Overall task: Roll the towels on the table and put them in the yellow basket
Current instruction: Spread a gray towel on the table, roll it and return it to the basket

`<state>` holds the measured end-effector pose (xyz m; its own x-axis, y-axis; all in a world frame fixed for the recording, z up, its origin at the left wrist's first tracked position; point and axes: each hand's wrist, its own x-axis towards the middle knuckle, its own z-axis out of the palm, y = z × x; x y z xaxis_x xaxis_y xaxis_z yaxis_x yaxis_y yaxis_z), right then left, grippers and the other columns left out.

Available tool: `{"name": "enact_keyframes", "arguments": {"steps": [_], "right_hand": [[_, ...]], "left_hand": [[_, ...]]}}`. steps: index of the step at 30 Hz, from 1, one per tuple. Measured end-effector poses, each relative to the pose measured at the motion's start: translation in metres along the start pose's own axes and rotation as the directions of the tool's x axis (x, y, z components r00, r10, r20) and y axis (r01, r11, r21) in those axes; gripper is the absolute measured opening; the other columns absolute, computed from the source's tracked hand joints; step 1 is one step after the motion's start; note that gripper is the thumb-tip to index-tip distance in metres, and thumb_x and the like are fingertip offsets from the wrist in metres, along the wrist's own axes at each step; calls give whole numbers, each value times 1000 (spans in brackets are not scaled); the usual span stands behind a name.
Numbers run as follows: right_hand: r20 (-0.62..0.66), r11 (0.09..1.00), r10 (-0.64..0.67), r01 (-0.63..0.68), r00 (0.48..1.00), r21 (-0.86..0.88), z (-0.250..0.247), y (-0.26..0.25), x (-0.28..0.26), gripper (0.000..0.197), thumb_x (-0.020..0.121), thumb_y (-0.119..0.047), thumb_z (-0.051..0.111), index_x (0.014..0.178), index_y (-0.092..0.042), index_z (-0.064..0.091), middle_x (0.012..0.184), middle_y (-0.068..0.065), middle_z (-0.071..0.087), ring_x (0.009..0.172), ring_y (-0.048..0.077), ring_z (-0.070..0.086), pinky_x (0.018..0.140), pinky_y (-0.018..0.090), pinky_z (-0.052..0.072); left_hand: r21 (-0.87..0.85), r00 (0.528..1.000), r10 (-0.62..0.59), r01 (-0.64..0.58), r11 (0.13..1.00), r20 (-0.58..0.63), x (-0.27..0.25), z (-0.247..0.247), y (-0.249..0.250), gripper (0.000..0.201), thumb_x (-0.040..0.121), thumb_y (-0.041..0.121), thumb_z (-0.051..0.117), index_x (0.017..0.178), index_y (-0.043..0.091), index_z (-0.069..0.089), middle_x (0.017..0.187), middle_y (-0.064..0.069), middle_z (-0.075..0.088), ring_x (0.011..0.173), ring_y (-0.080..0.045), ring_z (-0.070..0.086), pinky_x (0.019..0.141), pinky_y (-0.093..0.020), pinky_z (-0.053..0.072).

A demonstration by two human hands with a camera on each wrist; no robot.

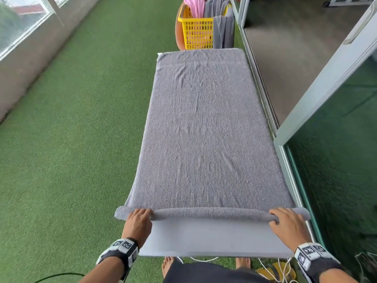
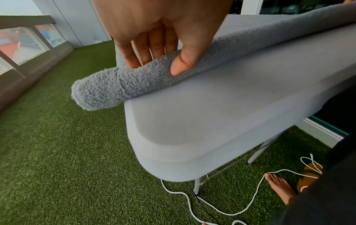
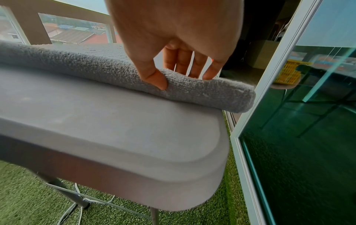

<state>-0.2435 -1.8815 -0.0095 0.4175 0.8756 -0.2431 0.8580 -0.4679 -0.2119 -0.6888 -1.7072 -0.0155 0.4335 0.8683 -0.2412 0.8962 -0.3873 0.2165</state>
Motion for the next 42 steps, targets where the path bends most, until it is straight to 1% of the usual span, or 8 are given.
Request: {"name": "enact_keyframes", "arguments": {"steps": [8, 12, 16, 23, 29, 32, 36, 42], "right_hand": [[89, 999, 5, -1, 996, -40, 0, -1, -18, 18, 91, -22, 52, 84, -38, 46, 79, -17, 60, 81, 2, 57, 92, 34, 37], [-76, 996, -11, 5, 997, -85, 1, 2, -17, 26, 75, -12, 71, 95, -25, 60, 85, -6, 57, 76, 19, 57, 72, 39, 44], [-73, 995, -96, 96, 993, 3, 0, -4, -20, 38, 77, -1, 67, 75, -28, 40, 72, -12, 42, 64, 12, 45, 57, 28, 39], [-57, 994, -100, 97, 993, -47, 17, 2, -28, 51, 61, -5, 81, 106, -20, 62, 105, -3, 61, 94, 19, 59, 82, 40, 55], [-54, 999, -50, 49, 997, -18, 11, -3, -17, 45, 61, -3, 81, 101, -19, 68, 97, -5, 69, 88, 19, 62, 80, 41, 50], [-37, 999, -30, 29, 999, -35, 8, -4, -13, 31, 67, -14, 78, 93, -28, 68, 89, -11, 68, 84, 16, 60, 85, 39, 39], [120, 996, -12, 23, 993, -91, -2, -1, -7, 14, 91, -30, 51, 78, -36, 50, 77, -18, 60, 81, 4, 52, 99, 36, 30], [-52, 999, -41, 41, 998, -8, -9, 3, 2, 23, 81, -14, 68, 91, -29, 54, 87, -12, 53, 82, 13, 52, 82, 38, 40]], "left_hand": [[12, 995, -68, 67, 998, 72, -13, -2, 3, 15, 91, 26, 34, 84, 30, 47, 80, 13, 58, 72, -7, 53, 82, -30, 37], [47, 996, -80, 81, 996, -34, -12, -1, -5, 21, 76, 20, 60, 95, 21, 53, 84, 5, 58, 73, -16, 51, 70, -34, 47], [-4, 992, 53, -54, 999, -114, -11, 1, -4, 13, 78, 8, 38, 85, 17, 44, 76, 3, 46, 65, -16, 40, 58, -30, 45], [-17, 997, 45, -46, 999, -56, -26, 8, -4, 64, 52, 1, 79, 109, 14, 55, 101, -1, 60, 88, -18, 54, 79, -34, 55], [-12, 999, 21, -22, 1000, -42, -10, -2, 1, 44, 53, -4, 80, 88, 16, 63, 85, 3, 65, 75, -18, 61, 69, -32, 57], [24, 1000, 3, -3, 1000, 7, -10, -7, 4, 8, 70, 15, 61, 74, 20, 57, 72, 5, 62, 66, -19, 58, 64, -35, 54], [9, 992, -47, 47, 999, 119, -11, -6, 6, 34, 80, 36, 11, 75, 25, 43, 77, 8, 58, 73, -14, 53, 77, -32, 40], [3, 995, -70, 70, 998, -70, -1, -8, 4, 22, 73, 5, 55, 90, 17, 50, 82, 0, 55, 70, -19, 45, 64, -35, 45]]}}
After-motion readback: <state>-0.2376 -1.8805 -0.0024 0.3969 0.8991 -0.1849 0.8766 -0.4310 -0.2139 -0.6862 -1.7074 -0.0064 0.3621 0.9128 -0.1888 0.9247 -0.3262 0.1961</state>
